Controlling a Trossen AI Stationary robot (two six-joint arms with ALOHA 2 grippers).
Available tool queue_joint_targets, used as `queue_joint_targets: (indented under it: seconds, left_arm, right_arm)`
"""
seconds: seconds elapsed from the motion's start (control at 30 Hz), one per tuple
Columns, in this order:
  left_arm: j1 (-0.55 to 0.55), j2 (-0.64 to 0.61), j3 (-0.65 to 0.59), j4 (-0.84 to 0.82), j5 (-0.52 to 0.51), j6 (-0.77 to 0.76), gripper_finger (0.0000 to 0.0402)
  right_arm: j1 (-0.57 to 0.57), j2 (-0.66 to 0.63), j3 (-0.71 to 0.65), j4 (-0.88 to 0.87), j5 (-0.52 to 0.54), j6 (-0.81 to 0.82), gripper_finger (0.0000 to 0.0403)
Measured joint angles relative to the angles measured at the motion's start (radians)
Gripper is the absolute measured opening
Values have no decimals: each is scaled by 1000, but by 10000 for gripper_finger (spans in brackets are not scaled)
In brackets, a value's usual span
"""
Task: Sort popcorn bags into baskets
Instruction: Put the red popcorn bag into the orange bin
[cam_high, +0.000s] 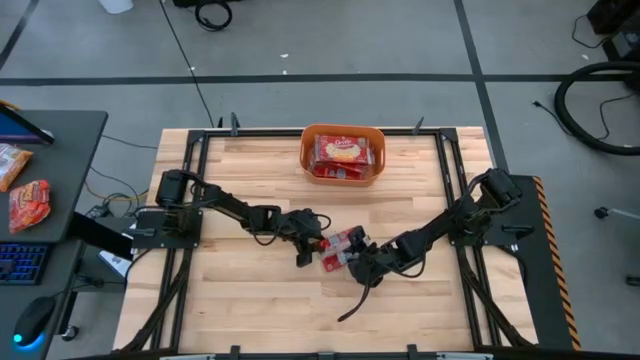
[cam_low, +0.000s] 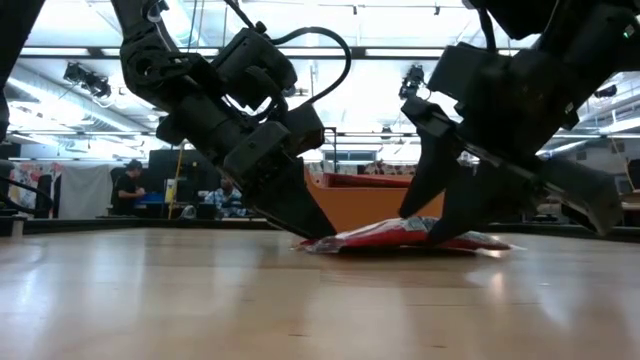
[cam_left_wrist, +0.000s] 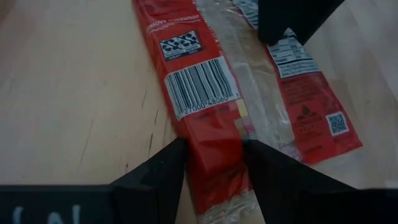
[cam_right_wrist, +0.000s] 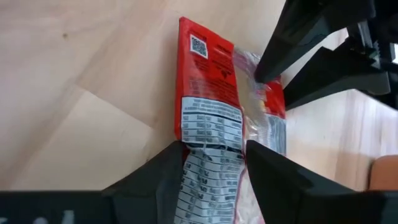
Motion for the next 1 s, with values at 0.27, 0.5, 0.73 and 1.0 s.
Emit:
queue_joint_targets:
  seconds: [0.27, 0.5, 0.73, 1.0]
  left_arm:
    - [0, 0, 0, -2, 0, -3, 176]
    - [-1, -17, 0, -21, 5, 46, 176]
    - [-20, -126, 0, -62, 3, 142, 176]
    - [-174, -127, -2, -60, -265, 427, 176]
  right_arm:
    - [1, -2, 0, -3, 12, 32, 116]
    - [22, -3, 1, -2, 19, 104, 56]
    - [31, -12, 2, -16, 20, 176, 12]
    - [-6, -128, 2, -66, -41, 360, 10]
